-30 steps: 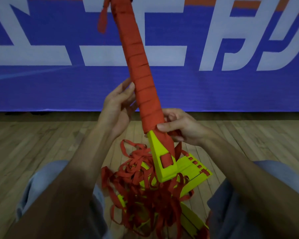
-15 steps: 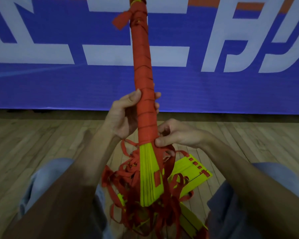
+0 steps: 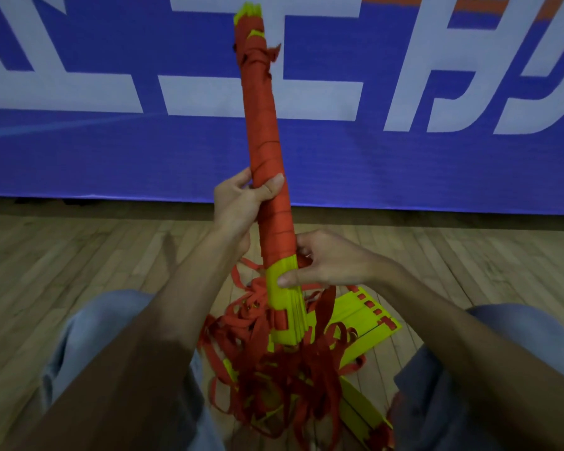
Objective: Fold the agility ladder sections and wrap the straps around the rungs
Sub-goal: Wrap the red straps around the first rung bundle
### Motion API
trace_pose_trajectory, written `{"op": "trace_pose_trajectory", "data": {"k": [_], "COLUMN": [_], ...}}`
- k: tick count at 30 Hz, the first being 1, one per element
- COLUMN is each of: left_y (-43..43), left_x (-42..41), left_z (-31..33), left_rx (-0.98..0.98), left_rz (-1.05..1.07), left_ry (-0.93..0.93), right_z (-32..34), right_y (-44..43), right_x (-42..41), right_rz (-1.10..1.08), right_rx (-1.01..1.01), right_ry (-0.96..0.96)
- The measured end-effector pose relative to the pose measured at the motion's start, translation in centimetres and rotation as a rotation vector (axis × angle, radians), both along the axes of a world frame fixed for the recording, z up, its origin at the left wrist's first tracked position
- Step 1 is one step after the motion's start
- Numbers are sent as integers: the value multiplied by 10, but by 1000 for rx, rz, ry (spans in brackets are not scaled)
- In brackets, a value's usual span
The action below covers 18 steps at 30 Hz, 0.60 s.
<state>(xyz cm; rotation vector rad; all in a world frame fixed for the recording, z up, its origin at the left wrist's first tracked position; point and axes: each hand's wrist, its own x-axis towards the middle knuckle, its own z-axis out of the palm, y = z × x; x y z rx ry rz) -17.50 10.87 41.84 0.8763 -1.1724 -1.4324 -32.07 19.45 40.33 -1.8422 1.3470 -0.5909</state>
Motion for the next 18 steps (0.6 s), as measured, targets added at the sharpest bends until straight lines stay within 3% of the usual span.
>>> {"op": "trace_pose_trajectory", "data": {"k": [3,6,10,14,18], "left_y": [0,-1,0,10,19], "left_x": [-2,0,4,6,4], "left_z": [-2,0,12,22,17], "left_rx": [4,-20,-4,-2,81], "left_rz": [64,80,3,-197,-570], "left_ry": [-40,-68,102,268,446], "right_z": [-1,5,12,19,15], "right_y": [-3,-4,-4,-2,-4], "right_x": [3,-5,-23,-31,-26], "right_rz": [-37,10,153,345,435], "right_rx": [-72,32,93,171,210], "right_ry": [11,-104,-317,-492,-494]}}
